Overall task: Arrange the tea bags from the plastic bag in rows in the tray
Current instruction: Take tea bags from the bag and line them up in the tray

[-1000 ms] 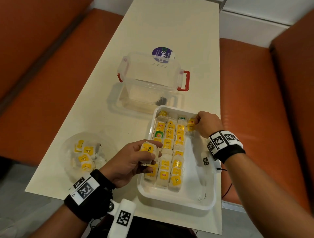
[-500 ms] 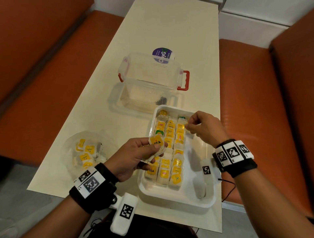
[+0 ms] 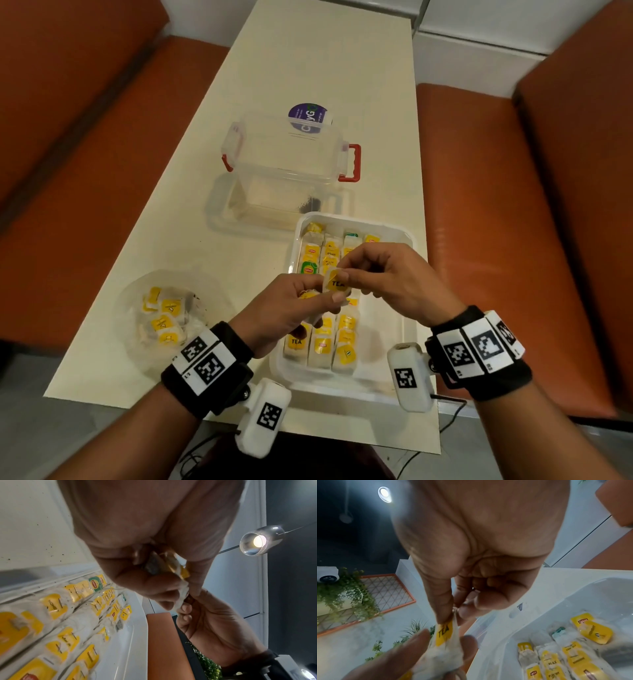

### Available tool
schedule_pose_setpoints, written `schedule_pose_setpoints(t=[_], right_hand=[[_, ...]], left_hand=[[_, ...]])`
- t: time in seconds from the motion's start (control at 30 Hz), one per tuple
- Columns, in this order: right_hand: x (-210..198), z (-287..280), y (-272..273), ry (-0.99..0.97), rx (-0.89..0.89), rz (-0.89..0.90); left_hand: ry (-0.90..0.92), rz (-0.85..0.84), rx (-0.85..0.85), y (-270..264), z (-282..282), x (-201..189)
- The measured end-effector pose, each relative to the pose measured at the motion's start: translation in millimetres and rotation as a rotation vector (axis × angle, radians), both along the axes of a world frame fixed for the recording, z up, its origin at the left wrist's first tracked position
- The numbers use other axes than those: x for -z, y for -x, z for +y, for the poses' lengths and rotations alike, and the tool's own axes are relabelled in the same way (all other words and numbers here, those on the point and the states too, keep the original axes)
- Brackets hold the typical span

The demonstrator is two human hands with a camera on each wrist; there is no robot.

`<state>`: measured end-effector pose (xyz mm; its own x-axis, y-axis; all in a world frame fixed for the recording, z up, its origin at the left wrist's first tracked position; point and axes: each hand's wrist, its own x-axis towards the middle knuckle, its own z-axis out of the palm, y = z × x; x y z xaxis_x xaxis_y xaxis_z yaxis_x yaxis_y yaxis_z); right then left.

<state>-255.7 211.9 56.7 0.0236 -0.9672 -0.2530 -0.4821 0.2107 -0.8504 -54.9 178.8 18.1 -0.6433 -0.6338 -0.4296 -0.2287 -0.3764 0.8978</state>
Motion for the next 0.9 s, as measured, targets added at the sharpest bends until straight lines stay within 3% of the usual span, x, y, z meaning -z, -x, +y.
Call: schedule_pose_setpoints(t=[0.43,0.9], right_hand=[[-7,12,13,0.009,0.072,-0.076],[8,12,49,-0.113,0.122,0.041]], left_hand=[[-0.054,0.032,-0.09,10,18,4],[-0.124,-0.049,-0.194,9,29,12]])
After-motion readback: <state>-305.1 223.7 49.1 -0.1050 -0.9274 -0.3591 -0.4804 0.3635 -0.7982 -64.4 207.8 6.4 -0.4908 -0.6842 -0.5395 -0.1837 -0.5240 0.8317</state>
